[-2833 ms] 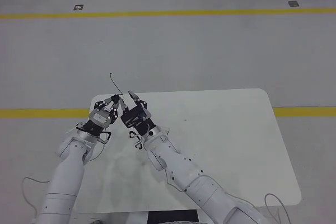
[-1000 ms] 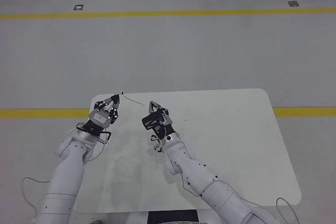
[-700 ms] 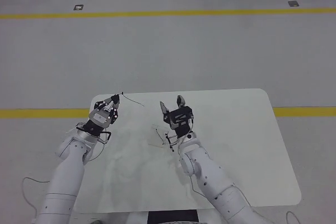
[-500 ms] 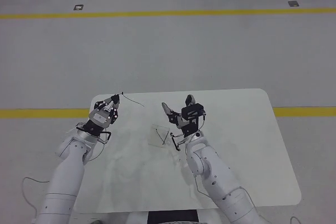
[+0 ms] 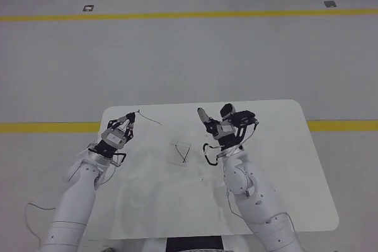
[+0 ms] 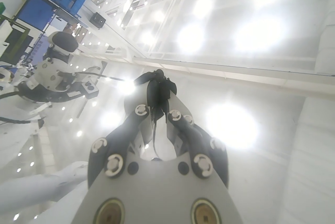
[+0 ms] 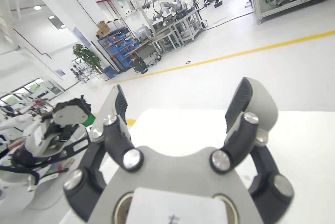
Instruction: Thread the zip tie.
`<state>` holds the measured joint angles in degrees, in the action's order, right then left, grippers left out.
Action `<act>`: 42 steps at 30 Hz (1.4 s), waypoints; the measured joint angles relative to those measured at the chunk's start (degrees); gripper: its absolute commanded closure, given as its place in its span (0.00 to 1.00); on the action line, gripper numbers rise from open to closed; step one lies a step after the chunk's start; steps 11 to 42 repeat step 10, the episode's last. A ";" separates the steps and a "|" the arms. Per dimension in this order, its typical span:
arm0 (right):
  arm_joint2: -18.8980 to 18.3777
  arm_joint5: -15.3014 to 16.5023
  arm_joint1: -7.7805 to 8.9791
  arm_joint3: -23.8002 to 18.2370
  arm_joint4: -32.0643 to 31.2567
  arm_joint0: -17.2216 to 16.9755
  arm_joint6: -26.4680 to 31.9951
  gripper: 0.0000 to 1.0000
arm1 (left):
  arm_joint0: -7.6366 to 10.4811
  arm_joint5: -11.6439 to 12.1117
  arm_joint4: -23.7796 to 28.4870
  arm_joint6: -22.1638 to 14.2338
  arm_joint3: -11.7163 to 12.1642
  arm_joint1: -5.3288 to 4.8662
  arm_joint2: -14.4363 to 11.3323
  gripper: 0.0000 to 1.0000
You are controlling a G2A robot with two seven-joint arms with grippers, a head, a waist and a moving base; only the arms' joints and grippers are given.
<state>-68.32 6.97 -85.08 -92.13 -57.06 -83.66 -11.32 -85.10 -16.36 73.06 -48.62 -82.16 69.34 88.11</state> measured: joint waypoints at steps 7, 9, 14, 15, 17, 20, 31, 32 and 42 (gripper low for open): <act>-0.78 1.54 0.05 -1.48 4.52 -0.69 1.01 0.00 | -0.76 -0.32 0.46 -0.49 -0.05 -0.19 0.60 1.00; -0.78 1.52 0.04 -1.47 4.49 -0.69 1.00 0.00 | -0.75 -0.31 0.45 -0.48 -0.05 -0.18 0.59 1.00; -0.78 1.52 0.04 -1.47 4.49 -0.69 1.00 0.00 | -0.75 -0.31 0.45 -0.48 -0.05 -0.18 0.59 1.00; -0.78 1.52 0.04 -1.47 4.49 -0.69 1.00 0.00 | -0.75 -0.31 0.45 -0.48 -0.05 -0.18 0.59 1.00; -0.78 1.52 0.04 -1.47 4.49 -0.69 1.00 0.00 | -0.75 -0.31 0.45 -0.48 -0.05 -0.18 0.59 1.00; -0.78 1.52 0.04 -1.47 4.49 -0.69 1.00 0.00 | -0.75 -0.31 0.45 -0.48 -0.05 -0.18 0.59 1.00; -0.78 1.52 0.04 -1.47 4.49 -0.69 1.00 0.00 | -0.75 -0.31 0.45 -0.48 -0.05 -0.18 0.59 1.00; -0.78 1.52 0.04 -1.47 4.49 -0.69 1.00 0.00 | -0.75 -0.31 0.45 -0.48 -0.05 -0.18 0.59 1.00; -0.78 1.52 0.04 -1.47 4.49 -0.69 1.00 0.00 | -0.75 -0.31 0.45 -0.48 -0.05 -0.18 0.59 1.00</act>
